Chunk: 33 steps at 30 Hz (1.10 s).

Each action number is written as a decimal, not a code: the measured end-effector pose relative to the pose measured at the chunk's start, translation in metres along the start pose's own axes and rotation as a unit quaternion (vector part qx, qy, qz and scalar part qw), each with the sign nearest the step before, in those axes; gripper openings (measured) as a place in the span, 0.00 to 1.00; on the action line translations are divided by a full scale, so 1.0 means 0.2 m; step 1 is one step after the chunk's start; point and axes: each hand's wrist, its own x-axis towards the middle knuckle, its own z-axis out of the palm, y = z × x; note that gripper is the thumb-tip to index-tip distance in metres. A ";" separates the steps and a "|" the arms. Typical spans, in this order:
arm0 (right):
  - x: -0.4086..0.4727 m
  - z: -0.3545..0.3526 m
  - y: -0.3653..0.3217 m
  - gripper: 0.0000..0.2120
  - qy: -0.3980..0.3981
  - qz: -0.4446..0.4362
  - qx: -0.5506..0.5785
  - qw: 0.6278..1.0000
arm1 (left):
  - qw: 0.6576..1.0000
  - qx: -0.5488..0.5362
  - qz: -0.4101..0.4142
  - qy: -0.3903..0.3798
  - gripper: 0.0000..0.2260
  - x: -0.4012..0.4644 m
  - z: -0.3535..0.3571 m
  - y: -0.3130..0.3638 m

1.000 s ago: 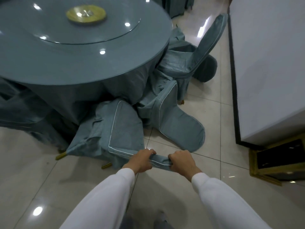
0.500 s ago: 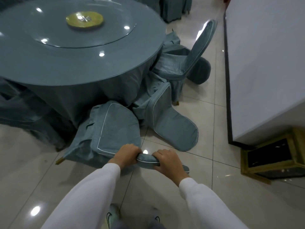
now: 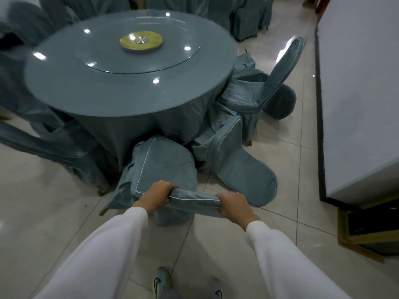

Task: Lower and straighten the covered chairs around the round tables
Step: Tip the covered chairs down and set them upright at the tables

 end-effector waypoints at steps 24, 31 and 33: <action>0.58 -0.10 -1.13 0.07 0.169 -0.022 0.045 0.984 | 0.996 0.088 0.009 -0.028 0.15 -0.22 -0.56 -0.55; 0.68 -0.08 -1.18 0.04 0.011 -0.027 0.062 0.998 | 0.993 0.053 -0.099 -0.041 0.20 -0.37 -0.63 -0.94; 0.74 -0.07 -1.25 0.04 0.005 -0.047 0.029 0.998 | 0.990 0.019 -0.128 -0.047 0.20 -0.40 -0.59 -1.05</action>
